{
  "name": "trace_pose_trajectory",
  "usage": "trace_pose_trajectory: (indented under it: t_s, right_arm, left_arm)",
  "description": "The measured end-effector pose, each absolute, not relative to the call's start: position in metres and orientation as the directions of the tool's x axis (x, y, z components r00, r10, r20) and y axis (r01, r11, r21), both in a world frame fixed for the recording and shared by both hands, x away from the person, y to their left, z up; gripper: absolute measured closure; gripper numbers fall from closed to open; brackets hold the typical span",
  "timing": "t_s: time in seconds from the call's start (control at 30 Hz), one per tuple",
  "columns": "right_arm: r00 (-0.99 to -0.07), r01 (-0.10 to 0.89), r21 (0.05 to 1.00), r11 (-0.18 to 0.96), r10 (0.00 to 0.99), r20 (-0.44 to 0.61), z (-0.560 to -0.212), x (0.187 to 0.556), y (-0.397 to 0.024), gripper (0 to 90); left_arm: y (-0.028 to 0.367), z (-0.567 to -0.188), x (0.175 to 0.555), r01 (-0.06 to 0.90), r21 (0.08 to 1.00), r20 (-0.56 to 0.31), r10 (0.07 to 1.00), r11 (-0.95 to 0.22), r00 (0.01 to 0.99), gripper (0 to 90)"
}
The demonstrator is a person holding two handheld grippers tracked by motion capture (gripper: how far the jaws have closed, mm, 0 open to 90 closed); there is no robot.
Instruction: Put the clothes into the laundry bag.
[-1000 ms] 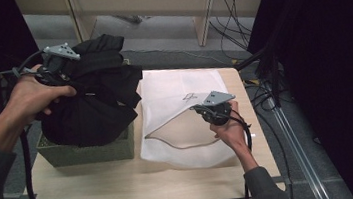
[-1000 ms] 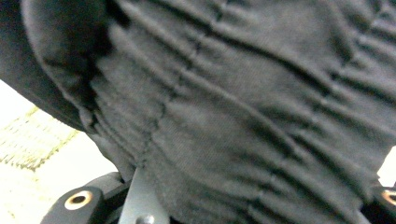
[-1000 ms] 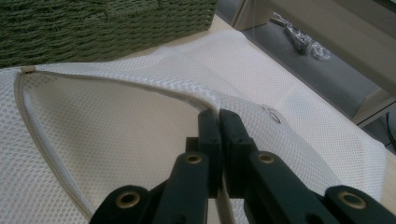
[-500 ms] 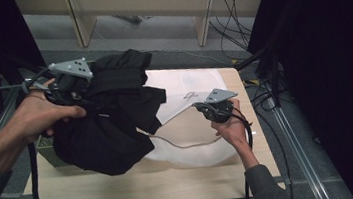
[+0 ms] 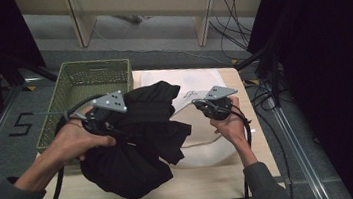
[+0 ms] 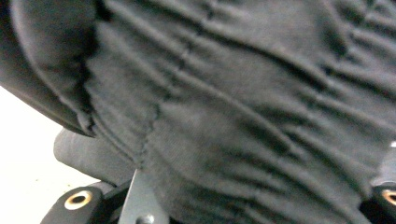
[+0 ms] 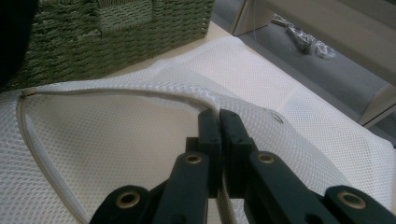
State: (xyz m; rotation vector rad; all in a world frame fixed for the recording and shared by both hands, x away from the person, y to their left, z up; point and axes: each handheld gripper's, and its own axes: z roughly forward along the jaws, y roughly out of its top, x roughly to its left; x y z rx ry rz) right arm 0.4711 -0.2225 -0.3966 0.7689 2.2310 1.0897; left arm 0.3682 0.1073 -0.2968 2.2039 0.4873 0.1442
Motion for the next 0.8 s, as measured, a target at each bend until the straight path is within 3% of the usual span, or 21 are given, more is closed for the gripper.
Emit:
trace_pose_trajectory:
  t_s: [0.6, 0.8]
  right_arm:
    - [-0.707, 0.26, 0.829, 0.495, 0.683, -0.186, -0.389, 0.471, -0.224, 88.8]
    - [-0.712, 0.244, 0.838, 0.488, 0.677, -0.186, -0.386, 0.471, -0.223, 88.8]
  left_arm:
    - [0.042, -0.362, 0.375, 0.222, 0.672, -0.002, 0.297, -0.707, 0.955, 66.8]
    - [0.025, -0.381, 0.384, 0.251, 0.652, 0.003, 0.333, -0.715, 0.943, 66.7]
